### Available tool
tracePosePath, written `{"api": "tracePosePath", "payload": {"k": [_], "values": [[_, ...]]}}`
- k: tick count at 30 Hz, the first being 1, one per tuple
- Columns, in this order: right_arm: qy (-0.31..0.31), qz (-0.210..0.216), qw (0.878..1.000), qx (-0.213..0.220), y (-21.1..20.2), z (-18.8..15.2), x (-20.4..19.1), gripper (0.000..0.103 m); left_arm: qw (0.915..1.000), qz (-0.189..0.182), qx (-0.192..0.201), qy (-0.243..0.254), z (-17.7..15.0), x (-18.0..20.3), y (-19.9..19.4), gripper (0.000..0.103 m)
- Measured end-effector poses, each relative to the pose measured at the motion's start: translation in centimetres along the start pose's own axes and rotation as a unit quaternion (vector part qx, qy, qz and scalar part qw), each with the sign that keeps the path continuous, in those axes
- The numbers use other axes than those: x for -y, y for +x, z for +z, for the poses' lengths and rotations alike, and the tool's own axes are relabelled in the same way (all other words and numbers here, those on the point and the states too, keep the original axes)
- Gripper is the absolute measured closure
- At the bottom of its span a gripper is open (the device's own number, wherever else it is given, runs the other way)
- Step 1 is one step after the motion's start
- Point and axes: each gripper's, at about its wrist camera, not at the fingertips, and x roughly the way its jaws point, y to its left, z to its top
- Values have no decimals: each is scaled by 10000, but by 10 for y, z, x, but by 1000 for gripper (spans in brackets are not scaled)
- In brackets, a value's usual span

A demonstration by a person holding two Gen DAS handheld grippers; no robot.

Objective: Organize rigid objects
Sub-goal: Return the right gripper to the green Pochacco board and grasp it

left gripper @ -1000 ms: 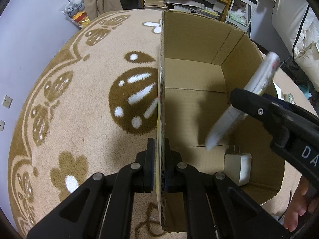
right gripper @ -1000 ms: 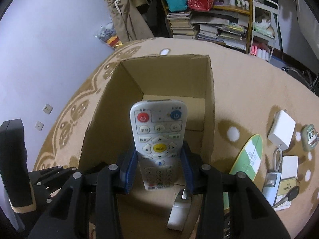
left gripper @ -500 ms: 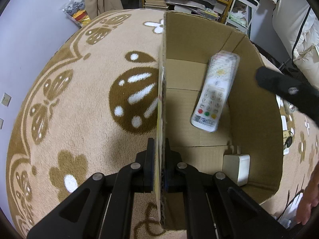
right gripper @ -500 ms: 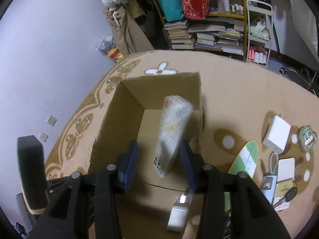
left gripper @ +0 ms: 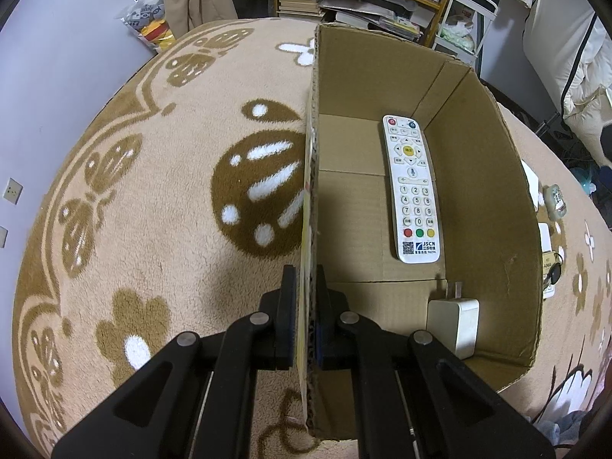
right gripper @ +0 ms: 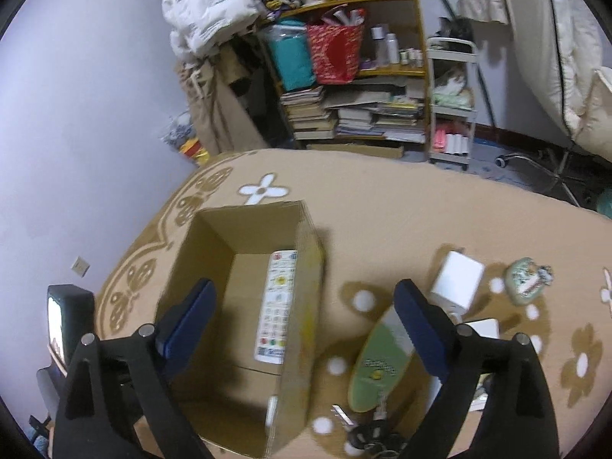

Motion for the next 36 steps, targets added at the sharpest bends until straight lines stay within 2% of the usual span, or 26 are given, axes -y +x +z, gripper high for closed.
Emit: {"api": "tracePosePath", "payload": {"k": [3, 9, 15, 19, 25, 31, 34, 36], "values": [[141, -77, 9999, -46, 0, -3, 19, 4, 10000, 10, 3, 7, 0, 1, 0, 96], [856, -137, 9962, -127, 1, -15, 65, 4, 10000, 14, 1, 10, 0, 0, 0, 96], [964, -421, 9941, -280, 9, -32, 89, 4, 10000, 19, 0, 13, 0, 0, 0, 96], [1018, -450, 9928, -441, 18, -42, 97, 4, 10000, 13, 0, 9, 0, 0, 0, 95], [1262, 35, 9903, -578, 37, -54, 102, 4, 10000, 0, -10, 16, 0, -1, 1, 95], [1239, 74, 9893, -773, 60, -65, 98, 4, 10000, -20, -16, 3, 0, -2, 1, 95], [1200, 101, 9890, -861, 69, -68, 95, 14, 10000, -16, -17, 8, 0, -3, 1, 95], [1165, 121, 9885, -955, 76, -70, 91, 15, 10000, -17, -21, 7, 0, -3, 1, 95]]}}
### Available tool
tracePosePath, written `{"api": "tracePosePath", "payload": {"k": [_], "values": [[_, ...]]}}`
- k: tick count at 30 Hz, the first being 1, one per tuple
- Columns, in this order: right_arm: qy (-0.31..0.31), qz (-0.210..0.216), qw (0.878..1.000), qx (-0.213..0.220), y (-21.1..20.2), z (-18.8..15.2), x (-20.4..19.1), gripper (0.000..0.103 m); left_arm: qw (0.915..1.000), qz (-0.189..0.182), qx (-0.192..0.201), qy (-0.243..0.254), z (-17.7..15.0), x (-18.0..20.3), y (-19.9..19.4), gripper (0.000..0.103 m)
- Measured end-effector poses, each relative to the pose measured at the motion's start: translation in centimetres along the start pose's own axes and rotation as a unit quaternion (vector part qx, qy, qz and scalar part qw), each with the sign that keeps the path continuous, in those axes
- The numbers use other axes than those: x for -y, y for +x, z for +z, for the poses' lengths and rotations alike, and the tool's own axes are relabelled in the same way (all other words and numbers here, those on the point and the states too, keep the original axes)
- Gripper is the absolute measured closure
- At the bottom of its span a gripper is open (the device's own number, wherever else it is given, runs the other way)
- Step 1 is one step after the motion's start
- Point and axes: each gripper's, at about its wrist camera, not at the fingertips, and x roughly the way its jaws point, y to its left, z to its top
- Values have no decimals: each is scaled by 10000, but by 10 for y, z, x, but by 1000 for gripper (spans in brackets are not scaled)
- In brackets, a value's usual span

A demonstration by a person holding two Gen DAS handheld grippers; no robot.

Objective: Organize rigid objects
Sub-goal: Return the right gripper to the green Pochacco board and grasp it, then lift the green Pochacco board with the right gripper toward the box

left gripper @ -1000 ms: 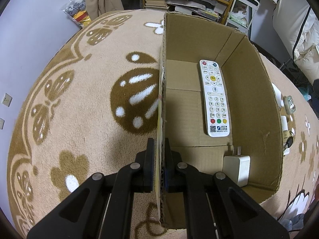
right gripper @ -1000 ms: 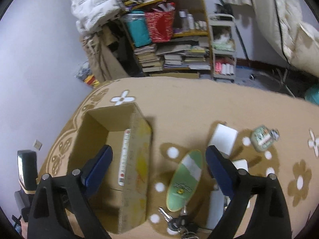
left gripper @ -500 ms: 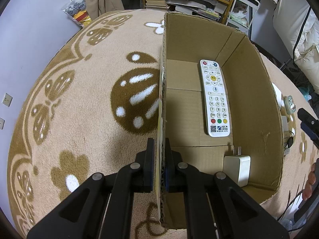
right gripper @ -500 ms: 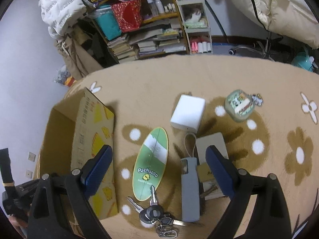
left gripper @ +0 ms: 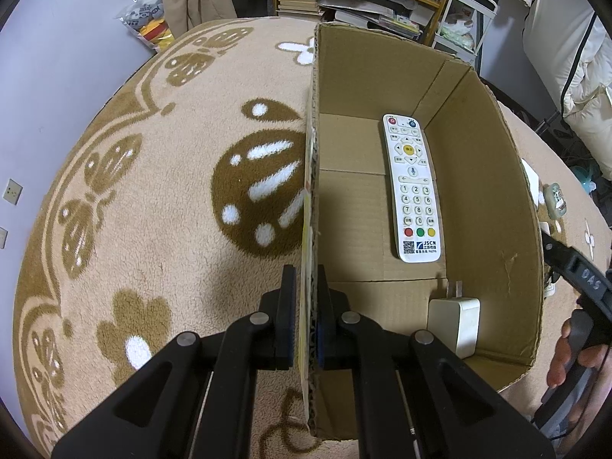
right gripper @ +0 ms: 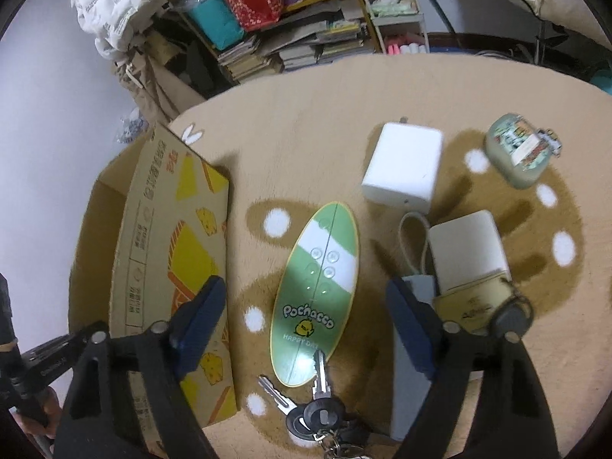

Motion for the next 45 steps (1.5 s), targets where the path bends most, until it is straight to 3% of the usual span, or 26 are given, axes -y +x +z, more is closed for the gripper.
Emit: {"api": "tracePosePath", "payload": {"k": [7, 9, 11, 14, 18, 21, 23, 33, 45], "values": [[-287, -386, 9983, -327, 19, -9, -10, 15, 10000, 55, -17, 81, 0, 2, 0, 96], [-169, -427, 9980, -441, 27, -11, -9, 15, 9999, 75, -23, 104, 0, 3, 1, 96], [122, -488, 9974, -517, 34, -12, -3, 22, 9999, 55, -24, 92, 0, 3, 0, 96], [179, -632, 9969, -425, 37, -14, -3, 22, 10000, 28, -33, 61, 0, 2, 0, 96], [-243, -978, 9942, -368, 42, -21, -14, 23, 10000, 49, -35, 65, 0, 2, 0, 96], [-431, -1309, 9900, -307, 43, -23, -20, 31, 10000, 43, -41, 51, 0, 3, 0, 96], [-442, -1374, 9893, -216, 40, -23, -19, 42, 10000, 33, -45, 29, 1, 2, 0, 95], [-394, -1065, 9935, 26, 14, -25, -19, 43, 10000, 22, -42, 19, 1, 1, 0, 95], [-415, -618, 9955, 579, -33, -10, -50, 43, 10000, 20, -43, 17, 0, 1, 0, 95]]}}
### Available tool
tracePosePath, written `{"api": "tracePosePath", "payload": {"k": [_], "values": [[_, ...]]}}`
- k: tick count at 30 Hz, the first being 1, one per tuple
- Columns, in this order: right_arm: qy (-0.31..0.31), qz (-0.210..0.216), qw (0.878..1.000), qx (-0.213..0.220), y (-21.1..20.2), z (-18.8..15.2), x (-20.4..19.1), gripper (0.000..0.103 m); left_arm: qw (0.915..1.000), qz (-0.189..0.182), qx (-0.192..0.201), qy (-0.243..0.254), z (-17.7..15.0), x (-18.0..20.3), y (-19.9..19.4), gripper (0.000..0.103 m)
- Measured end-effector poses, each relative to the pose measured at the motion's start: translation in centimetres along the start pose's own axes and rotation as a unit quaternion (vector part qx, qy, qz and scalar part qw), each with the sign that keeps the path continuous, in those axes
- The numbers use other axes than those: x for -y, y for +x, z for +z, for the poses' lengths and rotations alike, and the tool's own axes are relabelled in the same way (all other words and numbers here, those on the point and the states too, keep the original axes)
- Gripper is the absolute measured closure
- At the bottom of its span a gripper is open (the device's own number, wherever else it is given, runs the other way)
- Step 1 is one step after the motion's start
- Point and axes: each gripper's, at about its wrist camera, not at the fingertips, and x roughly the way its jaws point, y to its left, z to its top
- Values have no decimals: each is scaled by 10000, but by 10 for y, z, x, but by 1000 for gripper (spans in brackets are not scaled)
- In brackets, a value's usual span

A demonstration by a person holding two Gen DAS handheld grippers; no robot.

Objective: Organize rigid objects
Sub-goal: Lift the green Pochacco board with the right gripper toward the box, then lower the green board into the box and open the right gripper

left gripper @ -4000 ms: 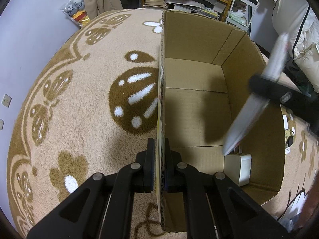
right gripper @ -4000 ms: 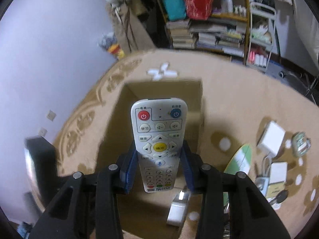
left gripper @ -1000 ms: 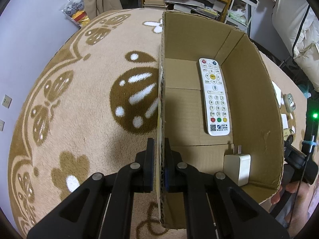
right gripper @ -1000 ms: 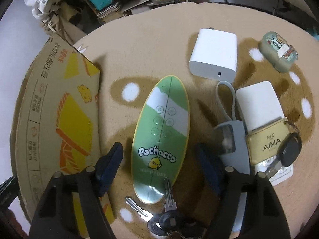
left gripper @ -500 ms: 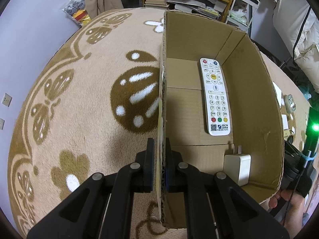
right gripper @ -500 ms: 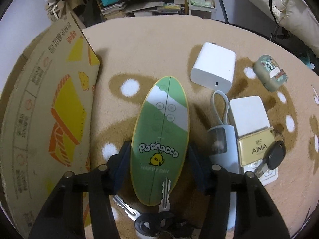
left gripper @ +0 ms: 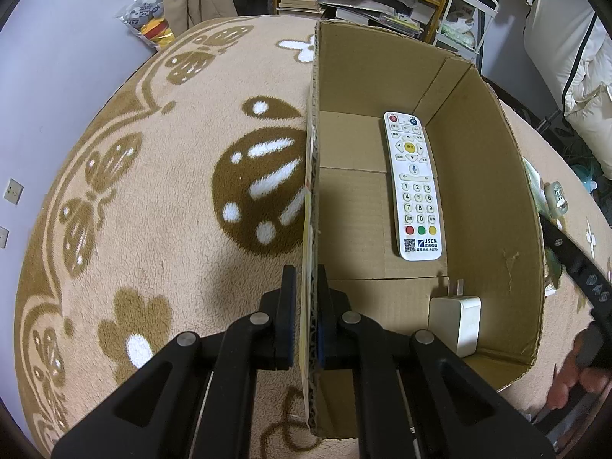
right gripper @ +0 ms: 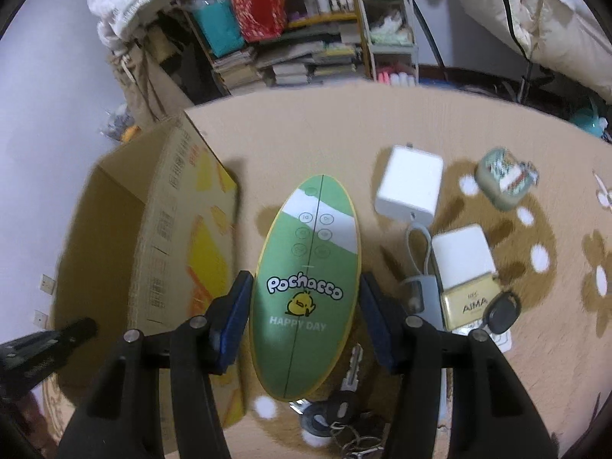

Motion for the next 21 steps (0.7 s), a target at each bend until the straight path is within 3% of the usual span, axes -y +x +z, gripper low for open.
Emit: {"api": "tracePosePath", "payload": {"k": [8, 21], "values": [[-211, 356, 9982, 440, -31, 17, -26, 43, 10000, -2, -2, -1, 0, 0, 0, 95], [-712, 935, 9910, 645, -52, 14, -78, 43, 10000, -8, -2, -8, -1, -1, 1, 95]]}}
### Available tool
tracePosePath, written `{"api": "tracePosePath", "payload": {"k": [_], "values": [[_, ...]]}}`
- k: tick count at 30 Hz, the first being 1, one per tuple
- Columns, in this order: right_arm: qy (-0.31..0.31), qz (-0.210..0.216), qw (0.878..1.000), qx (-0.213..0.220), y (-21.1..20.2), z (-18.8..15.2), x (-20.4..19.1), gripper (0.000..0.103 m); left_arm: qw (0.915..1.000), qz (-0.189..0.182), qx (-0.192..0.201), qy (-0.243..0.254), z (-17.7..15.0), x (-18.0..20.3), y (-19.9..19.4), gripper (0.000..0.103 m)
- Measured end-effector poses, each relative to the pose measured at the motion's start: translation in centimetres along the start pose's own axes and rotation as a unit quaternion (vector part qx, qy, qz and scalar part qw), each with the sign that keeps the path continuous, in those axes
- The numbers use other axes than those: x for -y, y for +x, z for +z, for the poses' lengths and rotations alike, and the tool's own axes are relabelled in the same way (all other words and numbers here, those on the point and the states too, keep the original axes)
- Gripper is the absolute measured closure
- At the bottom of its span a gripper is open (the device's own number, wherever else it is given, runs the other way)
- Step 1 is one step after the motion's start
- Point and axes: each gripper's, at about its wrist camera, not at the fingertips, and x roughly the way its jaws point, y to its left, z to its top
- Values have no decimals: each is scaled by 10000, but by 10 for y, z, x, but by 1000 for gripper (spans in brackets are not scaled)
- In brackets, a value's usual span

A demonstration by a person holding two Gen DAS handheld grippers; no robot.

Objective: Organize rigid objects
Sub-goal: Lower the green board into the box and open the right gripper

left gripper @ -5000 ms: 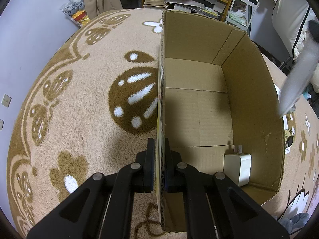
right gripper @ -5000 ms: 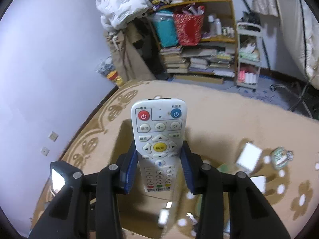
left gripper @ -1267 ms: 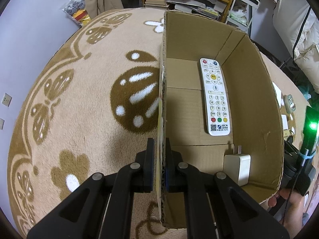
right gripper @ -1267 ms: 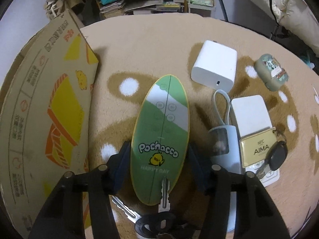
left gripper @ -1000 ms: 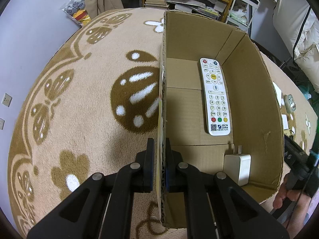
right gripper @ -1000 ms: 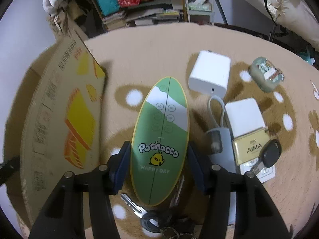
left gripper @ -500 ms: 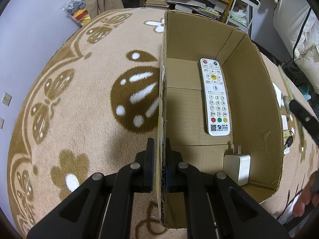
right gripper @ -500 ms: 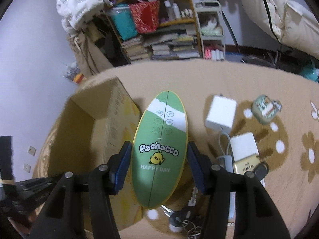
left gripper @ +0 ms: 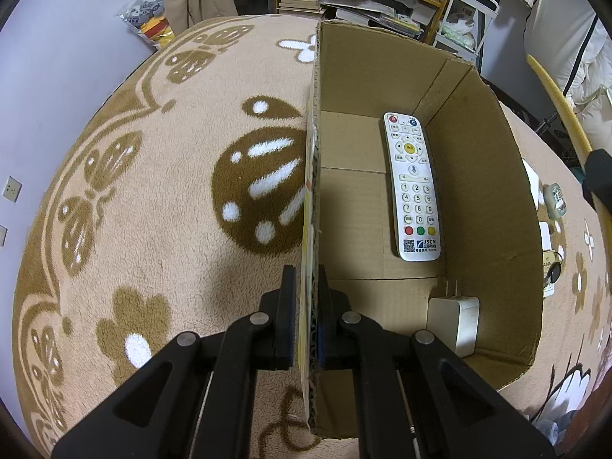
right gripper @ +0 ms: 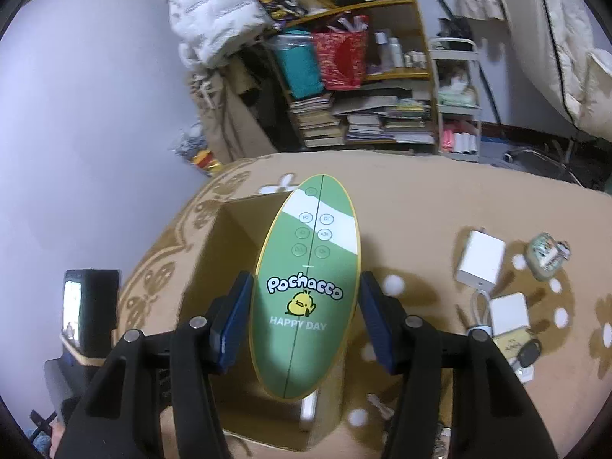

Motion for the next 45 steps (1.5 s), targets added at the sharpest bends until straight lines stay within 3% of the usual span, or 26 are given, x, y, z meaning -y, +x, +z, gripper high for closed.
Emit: {"api": "tracePosePath", "payload": {"k": [17, 18, 20, 33, 36, 40, 45], "values": [[-486, 240, 9968, -592, 42, -24, -27, 43, 10000, 7, 12, 12, -2, 1, 1, 95], [-527, 209, 9968, -566, 41, -24, -27, 44, 10000, -6, 7, -4, -3, 2, 1, 95], [-586, 174, 9966, -559, 39, -24, -27, 59, 10000, -18, -7, -27, -2, 1, 1, 95], [-214, 242, 9980, -535, 29, -18, -9, 60, 10000, -16, 9, -23, -2, 1, -1, 95], [-97, 143, 9987, -486, 22, -15, -3, 50, 10000, -15, 14, -22, -2, 1, -2, 95], [80, 4, 9991, -426, 13, -14, 11, 22, 10000, -18, 5, -22, -2, 0, -1, 95], [76, -283, 9983, -502, 6, -16, 28, 15, 10000, -23, 0, -31, -2, 1, -1, 95]]}}
